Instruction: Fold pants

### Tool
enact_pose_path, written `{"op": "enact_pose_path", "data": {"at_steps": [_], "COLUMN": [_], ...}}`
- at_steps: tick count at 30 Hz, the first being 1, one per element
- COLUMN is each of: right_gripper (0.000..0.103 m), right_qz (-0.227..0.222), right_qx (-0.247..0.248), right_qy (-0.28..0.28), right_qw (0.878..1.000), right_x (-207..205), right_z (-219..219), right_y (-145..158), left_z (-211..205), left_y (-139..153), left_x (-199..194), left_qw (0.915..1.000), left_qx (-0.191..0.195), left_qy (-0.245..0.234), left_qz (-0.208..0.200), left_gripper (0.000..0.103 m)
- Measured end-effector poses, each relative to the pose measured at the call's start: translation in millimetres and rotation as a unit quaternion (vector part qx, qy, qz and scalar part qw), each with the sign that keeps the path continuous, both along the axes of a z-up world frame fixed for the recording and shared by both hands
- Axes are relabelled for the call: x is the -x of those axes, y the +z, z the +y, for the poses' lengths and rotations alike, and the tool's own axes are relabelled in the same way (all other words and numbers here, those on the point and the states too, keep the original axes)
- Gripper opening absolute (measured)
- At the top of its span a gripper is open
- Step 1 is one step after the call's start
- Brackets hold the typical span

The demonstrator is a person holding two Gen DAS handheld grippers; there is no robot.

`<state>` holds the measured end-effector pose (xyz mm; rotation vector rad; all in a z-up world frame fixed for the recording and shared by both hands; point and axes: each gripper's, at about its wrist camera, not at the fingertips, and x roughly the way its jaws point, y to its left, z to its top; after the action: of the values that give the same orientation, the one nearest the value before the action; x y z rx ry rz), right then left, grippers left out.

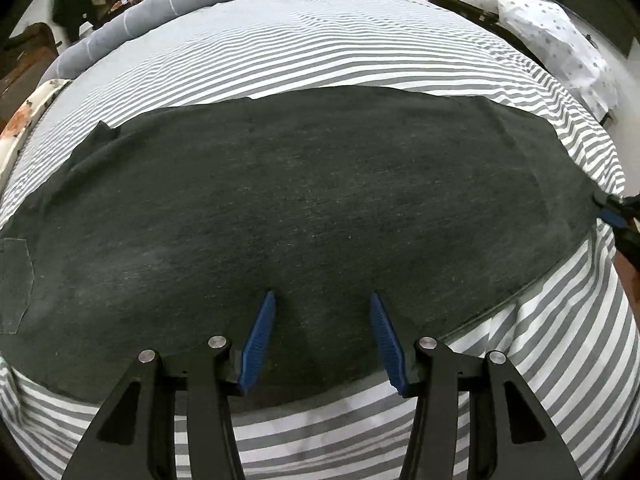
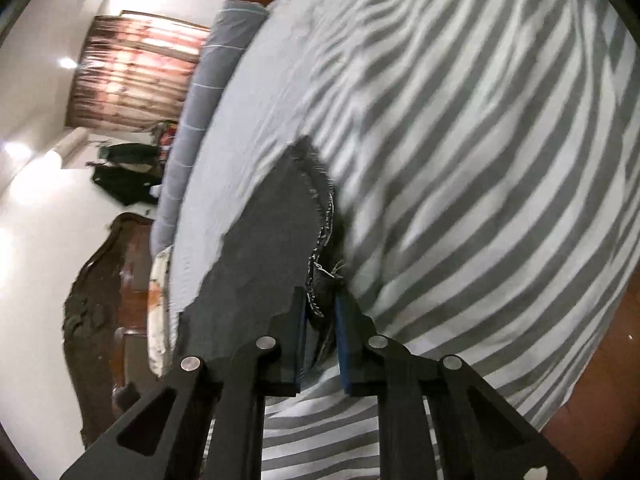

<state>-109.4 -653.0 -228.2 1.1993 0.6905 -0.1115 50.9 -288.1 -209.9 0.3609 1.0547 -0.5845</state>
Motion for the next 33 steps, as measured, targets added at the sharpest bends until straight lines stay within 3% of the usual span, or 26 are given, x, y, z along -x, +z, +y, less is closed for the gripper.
{"op": "enact_pose_path", "data": {"at_steps": [9,14,18,23,28,33], "right_gripper": [0.018,0.018,0.007,0.006,0.006,0.006], "right_qz": [0.029,0.018,0.019,0.004,-0.031,-0.061], "right_qx": [0.015,0.010,0.013,0.018,0.028,0.049], "right_qy": [0.030,-0.004,-0.014,-0.010,0.017,0.081], "right_qw": [0.999,1.000,1.000,1.000,0.999,0.994], "right_x": [-14.7,-12.3,-11.9,-21.0,-45.0,-95.2], "right_z": [20.4,14.6,11.2,19.6,38.1,82.7], "right_y": [-16.4,-14.5,-2.2,25.3,66.6,112.4], "left_z": [-4.7,-3.8,-2.9,1.9,34.1,87.7], "left_y": [-3.5,-4.0,-5.1,-3.9,7.5,17.2], "left_x": [1.7,2.1,4.7,2.9,-20.3,-46.1], "left_qw": [0.9998,0.9998,0.9997,0.9998,0.9924,0.9874], "left_qx": [-0.008,-0.007,-0.007,0.015,0.096,0.117], "left_qy": [-0.010,-0.012,-0.012,-0.011,0.023,0.082], "left_qz": [-0.012,-0.013,-0.019,-0.004,0.074,0.068], "left_gripper": [0.054,0.054,0.055,0.062,0.062,0.062]}}
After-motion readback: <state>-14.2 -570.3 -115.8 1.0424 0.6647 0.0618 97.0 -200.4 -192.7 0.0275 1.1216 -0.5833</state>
